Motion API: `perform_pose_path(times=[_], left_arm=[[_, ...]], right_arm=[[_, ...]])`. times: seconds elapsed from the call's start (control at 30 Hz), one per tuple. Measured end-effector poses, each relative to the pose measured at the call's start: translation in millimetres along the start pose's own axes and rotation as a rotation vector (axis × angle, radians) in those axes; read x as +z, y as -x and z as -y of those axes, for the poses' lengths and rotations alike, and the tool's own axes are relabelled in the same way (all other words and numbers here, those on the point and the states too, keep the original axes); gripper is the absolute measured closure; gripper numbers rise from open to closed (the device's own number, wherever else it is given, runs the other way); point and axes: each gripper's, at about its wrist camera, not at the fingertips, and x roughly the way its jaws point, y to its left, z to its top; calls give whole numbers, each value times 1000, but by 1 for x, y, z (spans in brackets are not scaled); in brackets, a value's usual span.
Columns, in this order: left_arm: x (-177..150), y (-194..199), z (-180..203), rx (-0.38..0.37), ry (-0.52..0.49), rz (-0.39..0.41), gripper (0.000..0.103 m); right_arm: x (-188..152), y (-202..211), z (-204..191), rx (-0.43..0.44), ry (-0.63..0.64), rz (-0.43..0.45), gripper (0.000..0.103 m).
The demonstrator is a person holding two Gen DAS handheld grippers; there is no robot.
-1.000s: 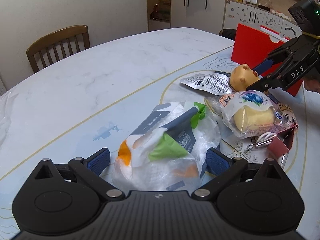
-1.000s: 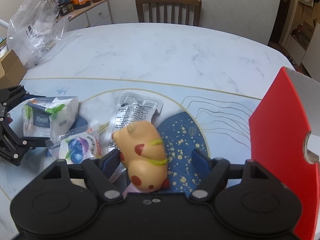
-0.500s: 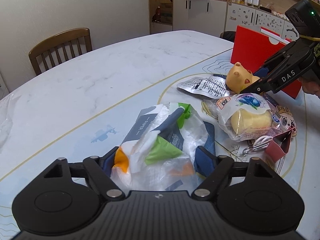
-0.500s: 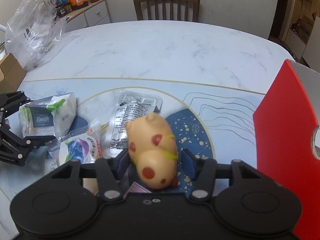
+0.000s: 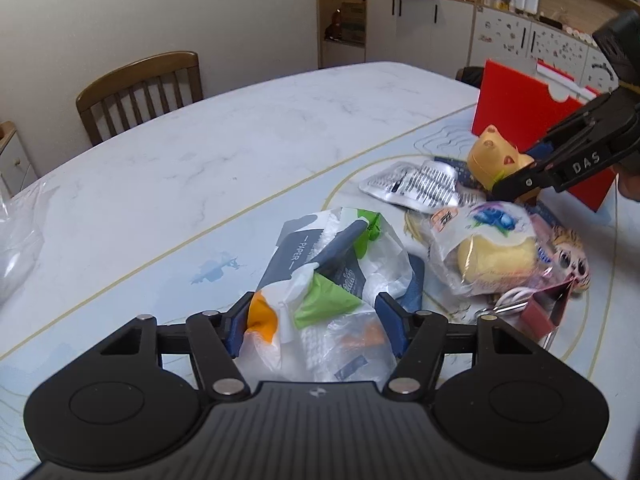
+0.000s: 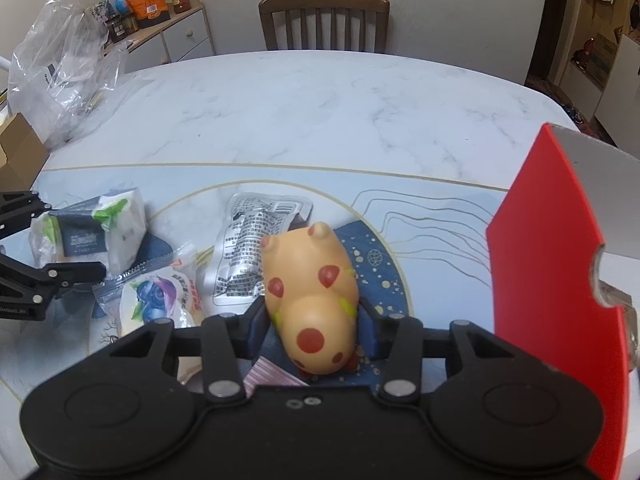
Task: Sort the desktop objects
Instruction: 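Grasp the white wet-wipe pack with the left tool while the right tool grasps the yellow toy pig, then carry the wipe pack and toy pig over the red shoebox with both tools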
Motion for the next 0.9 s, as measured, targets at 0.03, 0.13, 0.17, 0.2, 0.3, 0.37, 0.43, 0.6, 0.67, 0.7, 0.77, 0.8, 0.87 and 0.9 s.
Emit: perform_pose_path(times=[0.03,0.13,0.17,0.2,0.3,0.37,0.43,0.6,0.67,0.7,0.77,0.8,0.87,0.9], left_arm=[[1,3,1,3,6,5,40],[4,12,5,13,21,15,40],[5,16,6,16,23,21,40],[7,20,8,17,27,28,40],[11,31,13,24,41,47,40],[15,39,17,26,52,58,40],[17,46,21,25,66,70,40],[26,64,33,44,96,87,40],[31,72,39,56,111,86,40],[34,76,43,57,119,90,40],[38,84,50,63,129,99,40],[41,87,54,66,132,103,40],[46,93,62,69,139,108,40],[48,95,65,69,144,110,40]], right_arm=[[0,2,1,-3,-1,3,59],[-1,8,2,-3,-4,13,59],[-1,10,2,-3,-4,17,59],[-1,13,2,0,-4,22,59],[-2,21,1,5,-5,35,59],[-2,27,0,9,-4,43,59],[-3,34,0,15,-6,52,59],[-4,53,1,22,-17,63,59],[-6,61,2,30,-24,67,59],[-7,65,2,32,-25,68,59],[-8,73,2,33,-27,71,59],[-9,77,2,35,-27,75,59],[-10,85,3,40,-28,83,59],[-11,89,3,41,-27,84,59]])
